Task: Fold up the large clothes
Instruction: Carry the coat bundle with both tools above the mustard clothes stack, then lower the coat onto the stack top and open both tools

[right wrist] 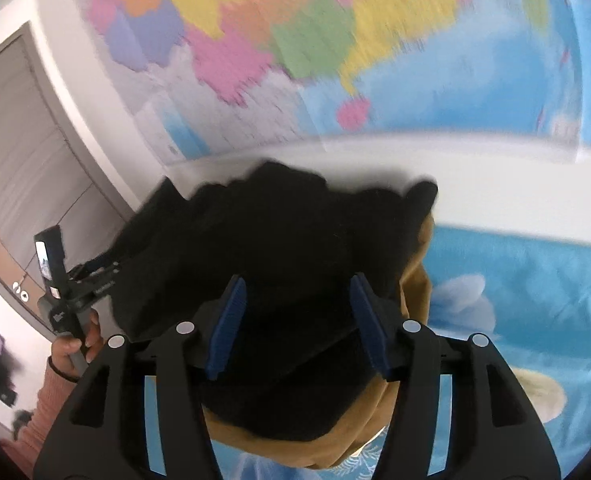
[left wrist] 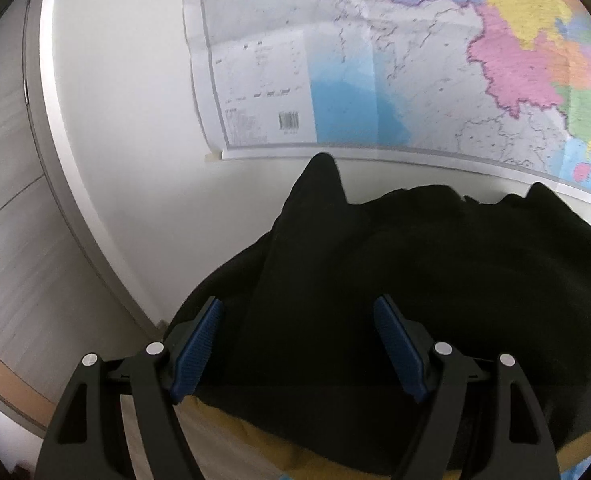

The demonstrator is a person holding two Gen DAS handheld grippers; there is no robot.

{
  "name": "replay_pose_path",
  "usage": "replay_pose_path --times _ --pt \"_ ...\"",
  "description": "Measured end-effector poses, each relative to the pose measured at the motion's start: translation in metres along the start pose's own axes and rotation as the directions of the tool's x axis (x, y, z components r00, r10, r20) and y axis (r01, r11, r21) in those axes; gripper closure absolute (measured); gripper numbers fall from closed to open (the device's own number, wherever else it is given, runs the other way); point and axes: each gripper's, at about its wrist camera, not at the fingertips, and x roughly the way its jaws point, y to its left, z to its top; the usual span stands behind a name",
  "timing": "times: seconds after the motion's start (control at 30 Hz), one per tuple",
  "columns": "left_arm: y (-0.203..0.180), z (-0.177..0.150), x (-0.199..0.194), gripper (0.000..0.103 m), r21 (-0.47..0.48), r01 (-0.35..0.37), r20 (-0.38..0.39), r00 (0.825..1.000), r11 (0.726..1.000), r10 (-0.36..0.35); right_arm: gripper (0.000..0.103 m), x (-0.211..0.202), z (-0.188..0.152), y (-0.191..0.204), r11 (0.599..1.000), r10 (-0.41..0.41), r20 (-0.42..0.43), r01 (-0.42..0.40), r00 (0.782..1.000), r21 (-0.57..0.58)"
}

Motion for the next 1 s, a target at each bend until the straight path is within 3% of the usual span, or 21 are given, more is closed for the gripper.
replay_pose_path --times 0.13,0.3,0.43,0.7,0.87,1.0 --pt "-0.006 0.007 -0.012 0.026 0.014 0.02 0.037 0.999 1.0 -0.02 0.045 0.002 0.006 0.031 0.995 -0.001 0.018 0.003 1.0 -0.101" --pt "-0.008 0.021 -0.01 0.026 0.011 0.047 0.037 0.998 0.999 -0.047 0.046 0.04 0.007 0.062 0.985 -0.005 -0.035 -0.001 0.999 -0.174" --pt "-0.006 0.031 0.004 0.026 -0.01 0.057 0.005 0.998 0.998 -0.057 0.047 0.067 -0.002 0.06 0.979 -0.055 -0.08 0.038 0.995 -0.198" --pt "-0.014 0.035 0.017 0.026 0.016 0.049 -0.006 0.999 0.999 -0.049 0.046 0.073 -0.013 0.055 0.973 -0.05 -0.125 0.02 0.991 -0.232" --pt "-0.013 0.048 0.042 0.026 0.005 0.085 -0.084 0.993 0.996 -0.084 0.045 0.063 0.008 0.052 0.983 -0.014 -0.093 -0.003 0.996 -0.183" --pt "0.001 0.061 0.074 0.024 -0.093 0.137 -0.21 0.966 0.986 -0.154 0.045 0.081 0.025 0.042 0.995 0.001 -0.113 -0.012 0.994 -0.096"
